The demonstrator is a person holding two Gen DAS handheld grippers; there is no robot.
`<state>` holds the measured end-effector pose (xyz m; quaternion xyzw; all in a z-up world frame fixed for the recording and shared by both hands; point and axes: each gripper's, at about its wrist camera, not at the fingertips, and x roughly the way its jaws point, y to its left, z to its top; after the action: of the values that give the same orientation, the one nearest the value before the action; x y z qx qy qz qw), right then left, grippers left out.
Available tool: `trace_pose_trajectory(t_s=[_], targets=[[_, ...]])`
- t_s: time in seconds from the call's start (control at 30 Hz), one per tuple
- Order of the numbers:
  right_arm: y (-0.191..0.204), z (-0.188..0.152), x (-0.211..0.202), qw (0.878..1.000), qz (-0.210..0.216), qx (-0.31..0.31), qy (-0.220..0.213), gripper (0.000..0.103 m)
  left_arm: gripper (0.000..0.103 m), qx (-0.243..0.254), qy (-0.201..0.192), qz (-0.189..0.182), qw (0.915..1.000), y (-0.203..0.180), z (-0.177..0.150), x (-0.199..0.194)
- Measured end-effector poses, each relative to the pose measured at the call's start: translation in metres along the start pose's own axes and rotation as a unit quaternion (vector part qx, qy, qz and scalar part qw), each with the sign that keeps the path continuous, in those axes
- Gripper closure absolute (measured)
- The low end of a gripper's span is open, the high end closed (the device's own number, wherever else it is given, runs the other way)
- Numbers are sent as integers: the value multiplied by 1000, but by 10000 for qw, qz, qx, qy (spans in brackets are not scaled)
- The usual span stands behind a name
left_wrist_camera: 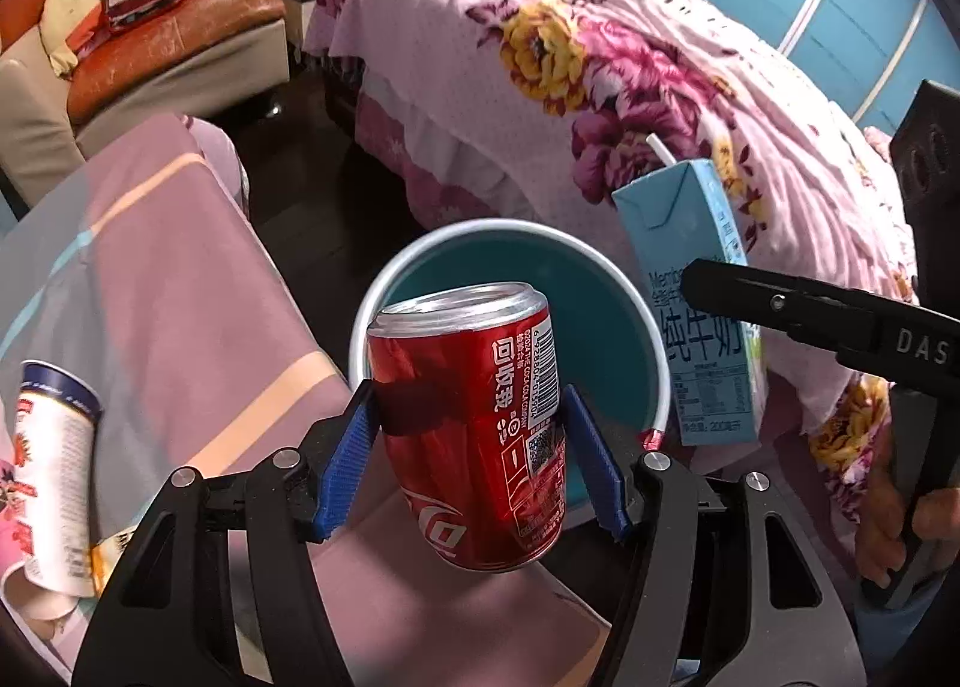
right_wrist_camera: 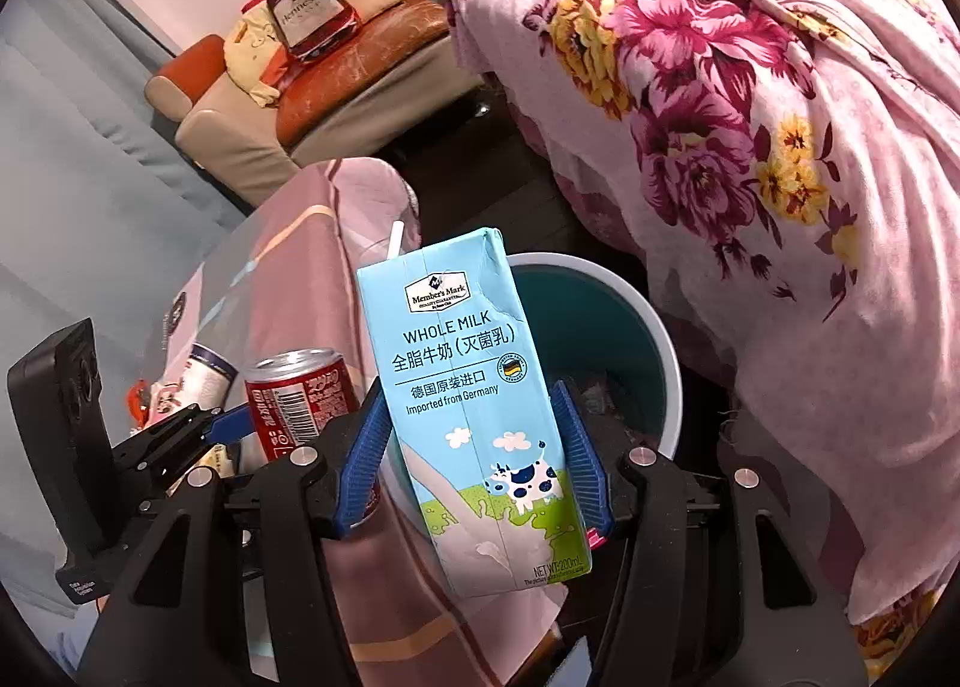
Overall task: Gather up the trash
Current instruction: 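Carry the can and carton over the bin while the left gripper releases the can, then open the right gripper to drop the milk carton into the bin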
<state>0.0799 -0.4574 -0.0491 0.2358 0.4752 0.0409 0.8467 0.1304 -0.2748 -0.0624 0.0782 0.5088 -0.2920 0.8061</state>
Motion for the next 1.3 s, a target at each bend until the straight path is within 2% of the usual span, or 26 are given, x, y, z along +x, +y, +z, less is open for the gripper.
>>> trace_pose_trajectory(t_s=[0.3, 0.5, 0.57, 0.8, 0.87, 1.2, 1.3], targets=[[-6, 0, 13, 9999, -73, 116, 64, 51, 39, 64, 58, -46, 10000, -4, 2, 12], [-12, 3, 9, 9997, -140, 200, 15, 51, 39, 115, -180, -289, 9994, -10, 11, 4], [-16, 3, 8, 9996, -167, 230, 16, 51, 35, 151, -234, -251, 9993, -13, 14, 1], [-16, 1, 10, 9994, -192, 264, 67, 51, 32, 62, -195, -119, 9997, -6, 10, -3], [-15, 1, 10, 9994, -209, 249, 88, 51, 21, 9, -213, -37, 9998, -2, 7, -7], [-3, -5, 30, 9985, -265, 181, 444, 50, 21, -319, -149, 128, 9993, 28, -9, -26], [3, -7, 32, 9982, -285, 130, 514, 47, 21, -440, -143, 102, 9989, 35, -14, -32]])
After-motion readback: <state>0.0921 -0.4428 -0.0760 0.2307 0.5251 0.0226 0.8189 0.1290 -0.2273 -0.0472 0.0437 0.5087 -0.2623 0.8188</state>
